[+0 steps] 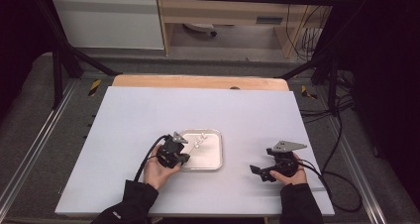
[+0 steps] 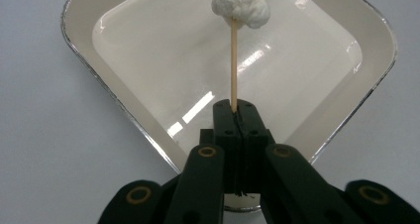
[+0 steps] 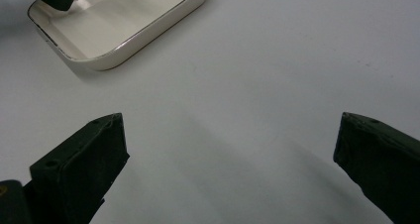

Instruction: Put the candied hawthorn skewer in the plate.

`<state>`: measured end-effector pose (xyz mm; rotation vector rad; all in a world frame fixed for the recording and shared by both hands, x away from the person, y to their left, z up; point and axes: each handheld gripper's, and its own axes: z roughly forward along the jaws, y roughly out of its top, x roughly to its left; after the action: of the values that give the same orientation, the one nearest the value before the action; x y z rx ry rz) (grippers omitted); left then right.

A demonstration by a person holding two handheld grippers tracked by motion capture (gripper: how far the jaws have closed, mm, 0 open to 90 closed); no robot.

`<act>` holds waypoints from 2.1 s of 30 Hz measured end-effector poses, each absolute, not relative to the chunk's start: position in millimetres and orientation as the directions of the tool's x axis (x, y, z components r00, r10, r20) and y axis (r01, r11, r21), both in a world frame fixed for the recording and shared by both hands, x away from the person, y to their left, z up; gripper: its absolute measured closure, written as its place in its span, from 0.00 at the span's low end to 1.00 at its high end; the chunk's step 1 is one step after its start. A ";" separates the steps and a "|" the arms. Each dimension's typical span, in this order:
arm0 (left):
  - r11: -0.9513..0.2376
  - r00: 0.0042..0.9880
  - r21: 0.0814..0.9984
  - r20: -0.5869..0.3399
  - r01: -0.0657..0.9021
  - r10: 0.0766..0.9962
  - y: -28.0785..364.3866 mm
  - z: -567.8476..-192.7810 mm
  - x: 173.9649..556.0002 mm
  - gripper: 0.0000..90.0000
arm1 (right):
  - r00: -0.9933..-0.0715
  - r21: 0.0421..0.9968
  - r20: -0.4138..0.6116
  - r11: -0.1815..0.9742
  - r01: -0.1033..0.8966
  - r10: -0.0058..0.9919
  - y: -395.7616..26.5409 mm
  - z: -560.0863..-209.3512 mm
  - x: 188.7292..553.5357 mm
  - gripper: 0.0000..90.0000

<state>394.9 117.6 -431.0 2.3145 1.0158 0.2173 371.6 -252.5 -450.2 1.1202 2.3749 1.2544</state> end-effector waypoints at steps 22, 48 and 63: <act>-0.544 0.712 0.607 -0.054 0.580 0.700 120.4 -426.0 393.7 0.78 | -0.682 0.780 0.143 0.342 0.523 0.717 -252.1 -450.5 371.8 0.01; -0.452 0.658 0.702 -0.031 0.550 0.752 220.7 -420.1 368.2 0.03 | -0.674 0.780 0.143 0.336 0.527 0.725 -254.2 -448.2 371.5 0.01; -0.391 0.604 0.728 -0.040 0.563 0.796 275.5 -445.7 351.4 0.03 | -0.672 0.767 0.141 0.349 0.538 0.727 -253.5 -450.4 370.5 0.01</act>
<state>351.4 275.5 -445.7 2.1067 1.0684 0.4117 370.5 -253.5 -450.4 1.1406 2.3868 1.2249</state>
